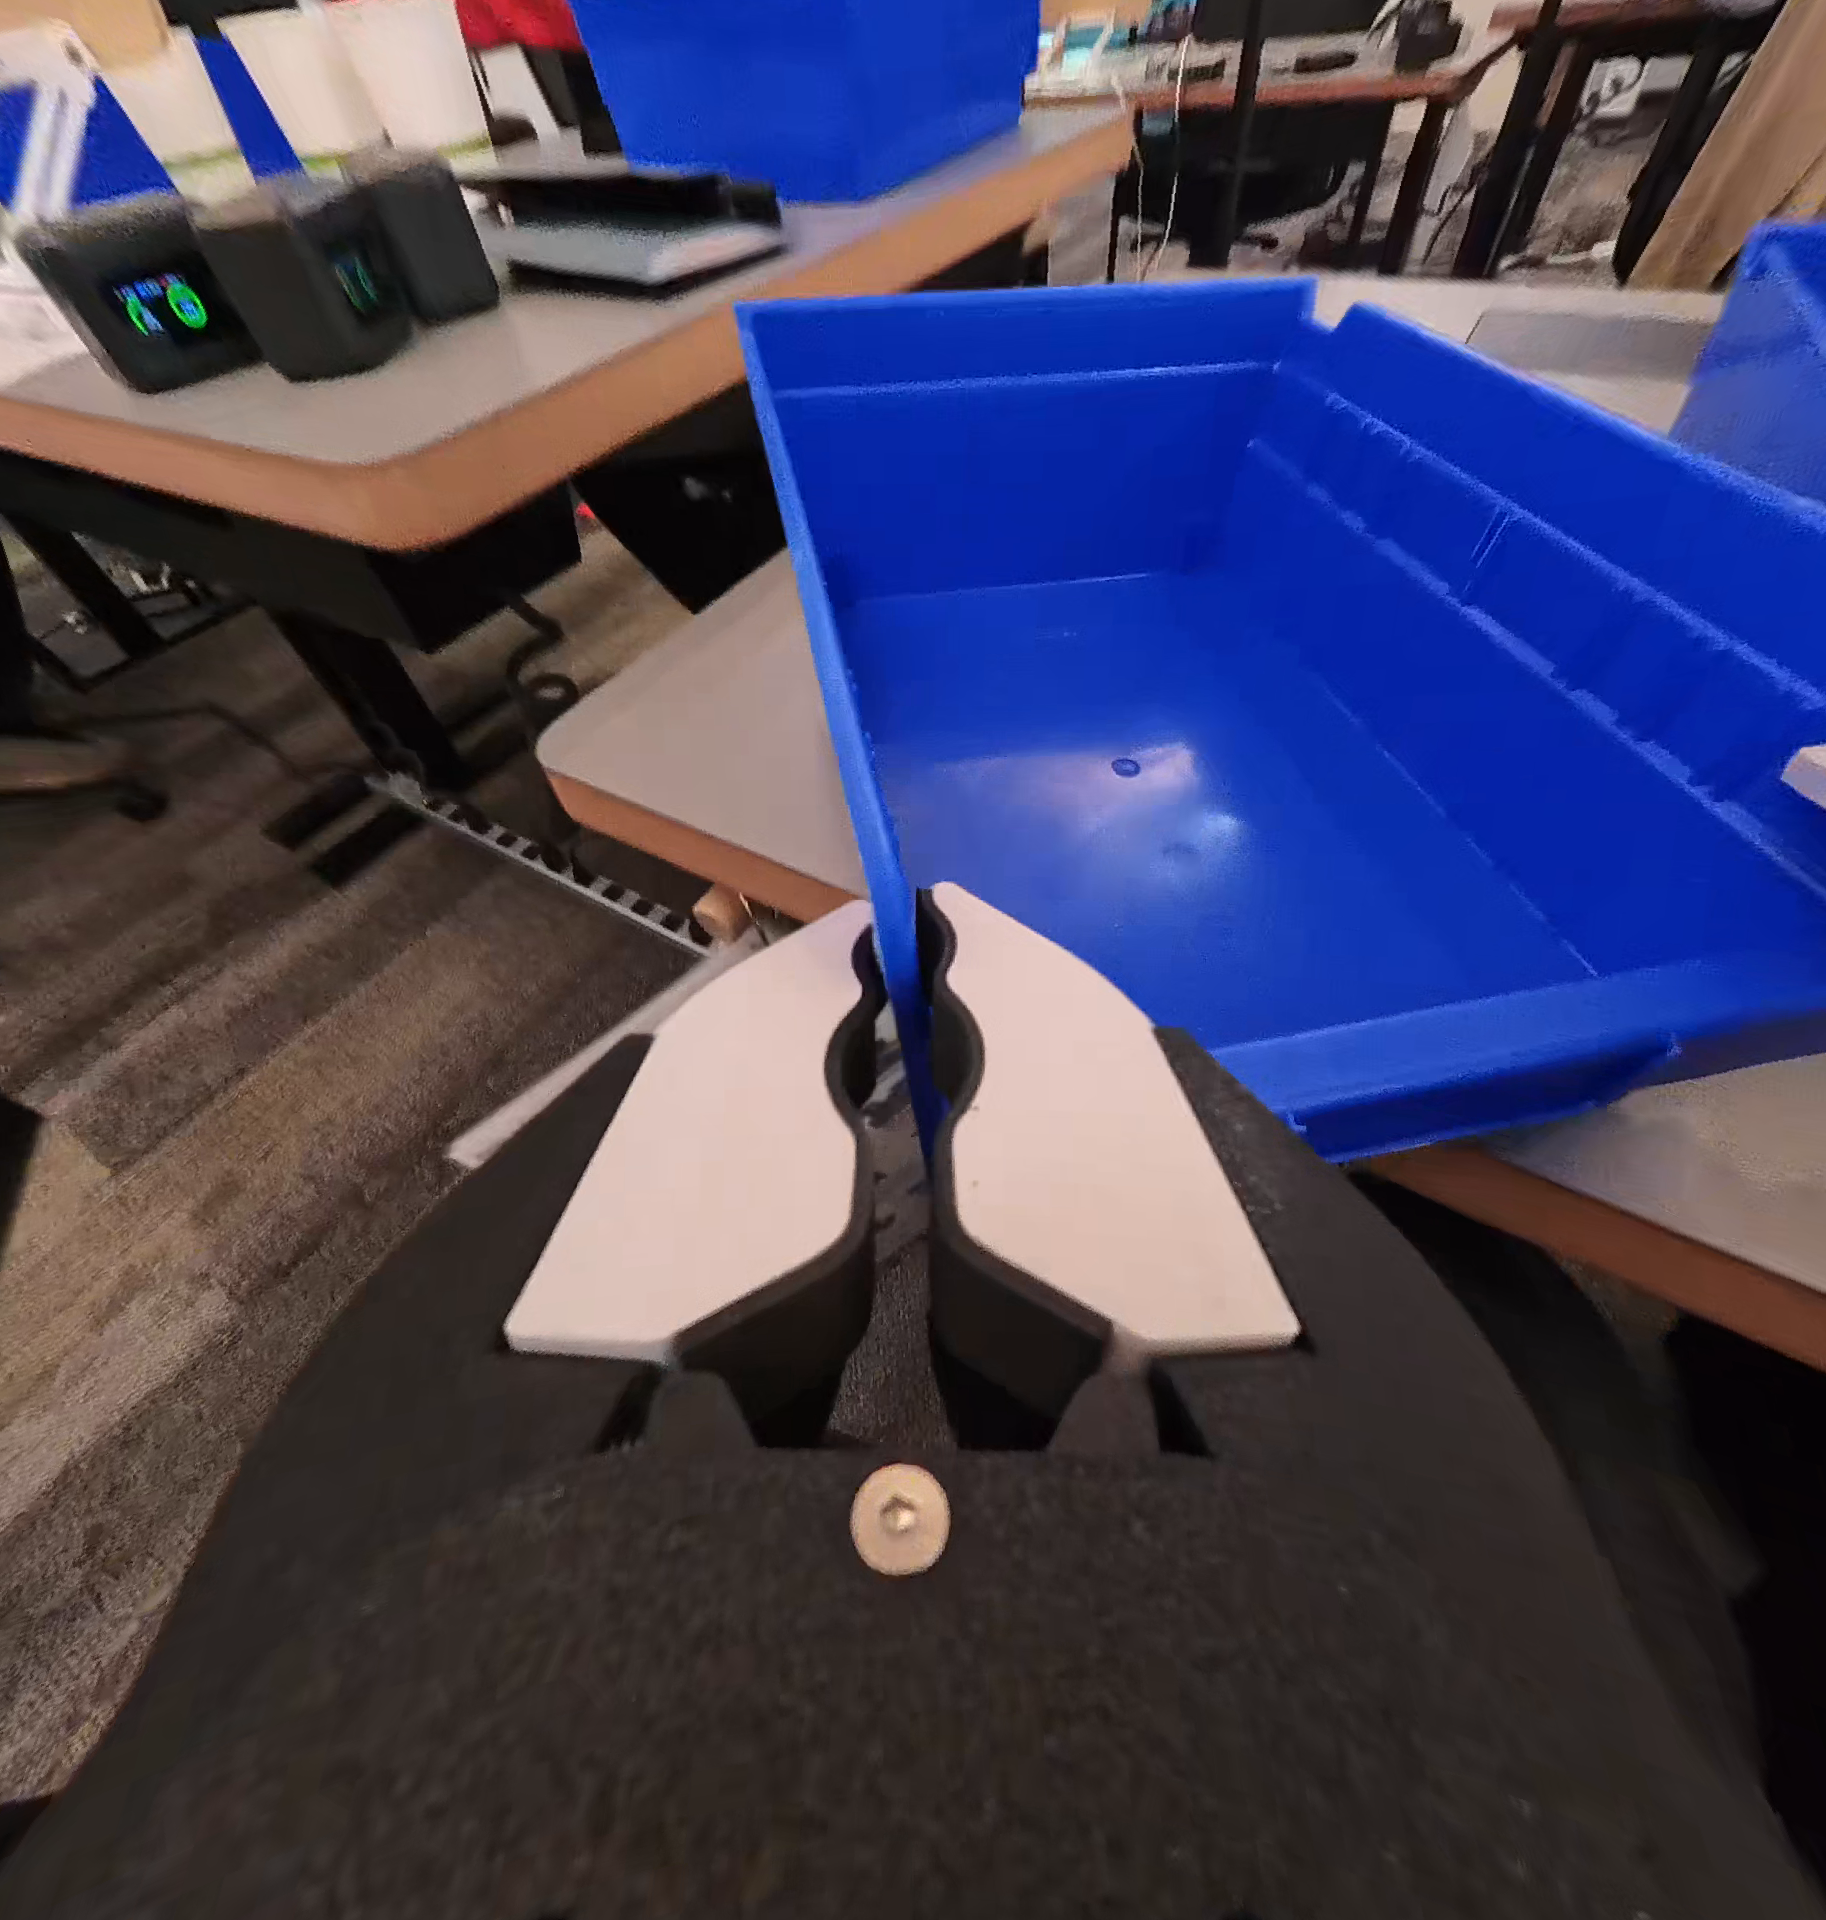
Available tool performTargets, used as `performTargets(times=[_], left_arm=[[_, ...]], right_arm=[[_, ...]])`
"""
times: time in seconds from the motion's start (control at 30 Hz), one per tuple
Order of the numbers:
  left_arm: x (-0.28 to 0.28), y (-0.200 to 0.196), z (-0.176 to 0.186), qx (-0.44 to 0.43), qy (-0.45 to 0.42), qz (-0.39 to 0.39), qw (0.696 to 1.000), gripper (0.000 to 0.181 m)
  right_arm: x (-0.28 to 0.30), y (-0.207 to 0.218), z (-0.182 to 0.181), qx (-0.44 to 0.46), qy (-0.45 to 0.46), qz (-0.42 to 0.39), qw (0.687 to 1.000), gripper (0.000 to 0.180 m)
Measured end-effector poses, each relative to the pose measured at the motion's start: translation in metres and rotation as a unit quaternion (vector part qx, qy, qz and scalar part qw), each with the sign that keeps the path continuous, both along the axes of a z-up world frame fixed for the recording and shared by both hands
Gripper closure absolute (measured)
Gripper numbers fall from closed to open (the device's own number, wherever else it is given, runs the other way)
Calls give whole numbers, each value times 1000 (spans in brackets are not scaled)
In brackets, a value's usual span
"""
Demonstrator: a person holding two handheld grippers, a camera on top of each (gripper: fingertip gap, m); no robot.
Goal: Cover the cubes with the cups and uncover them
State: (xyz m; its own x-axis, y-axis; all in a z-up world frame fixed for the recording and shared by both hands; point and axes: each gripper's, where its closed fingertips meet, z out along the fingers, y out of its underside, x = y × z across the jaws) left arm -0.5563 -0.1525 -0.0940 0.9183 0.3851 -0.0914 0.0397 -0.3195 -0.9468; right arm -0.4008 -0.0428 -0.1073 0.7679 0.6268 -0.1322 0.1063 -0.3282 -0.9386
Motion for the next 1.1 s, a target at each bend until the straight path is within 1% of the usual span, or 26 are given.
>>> performTargets(times=[0.03, 0.1, 0.17, 0.23, 0.3, 0.37, 0.47, 0.53, 0.6, 0.7, 0.8, 0.93, 1.03, 1.1], left_arm=[[4, -1, 10, 10, 9, -1, 1000, 177], [14, -3, 42, 51, 22, -2, 998, 177], [32, -2, 83, 94, 44, -16, 995, 177], [59, 4, 123, 134, 58, -39, 988, 176], [96, 19, 154, 158, 57, -83, 982, 176], [145, 42, 173, 169, 46, -142, 974, 176], [232, 76, 184, 180, 34, -216, 959, 176], [294, 97, 182, 179, 16, -268, 947, 176], [356, 113, 172, 166, -2, -318, 933, 176], [442, 129, 141, 127, -38, -383, 914, 176], [510, 140, 98, 83, -52, -416, 904, 177], [567, 152, 46, 36, -57, -436, 897, 177], [595, 156, 13, 11, -61, -439, 896, 176], [608, 152, -1, 2, -58, -444, 894, 176]], right_arm=[[5, -2, 13, 17, 6, -7, 1000, 177], [18, -6, 46, 48, 29, -19, 998, 176], [40, -8, 88, 88, 54, -36, 994, 176], [73, -9, 130, 131, 66, -63, 987, 177], [120, -5, 165, 161, 64, -100, 980, 177], [178, -1, 188, 178, 58, -145, 971, 177], [273, 3, 198, 176, 44, -230, 956, 177], [338, 0, 192, 169, 33, -286, 943, 177], [400, -6, 179, 148, 16, -332, 932, 176], [482, -15, 153, 109, -12, -388, 915, 176], [544, -17, 113, 64, -30, -432, 899, 176], [598, -10, 59, 7, -30, -444, 896, 176], [625, -5, 33, -9, -38, -437, 899, 176], [638, -5, 22, -17, -42, -427, 903, 176]])
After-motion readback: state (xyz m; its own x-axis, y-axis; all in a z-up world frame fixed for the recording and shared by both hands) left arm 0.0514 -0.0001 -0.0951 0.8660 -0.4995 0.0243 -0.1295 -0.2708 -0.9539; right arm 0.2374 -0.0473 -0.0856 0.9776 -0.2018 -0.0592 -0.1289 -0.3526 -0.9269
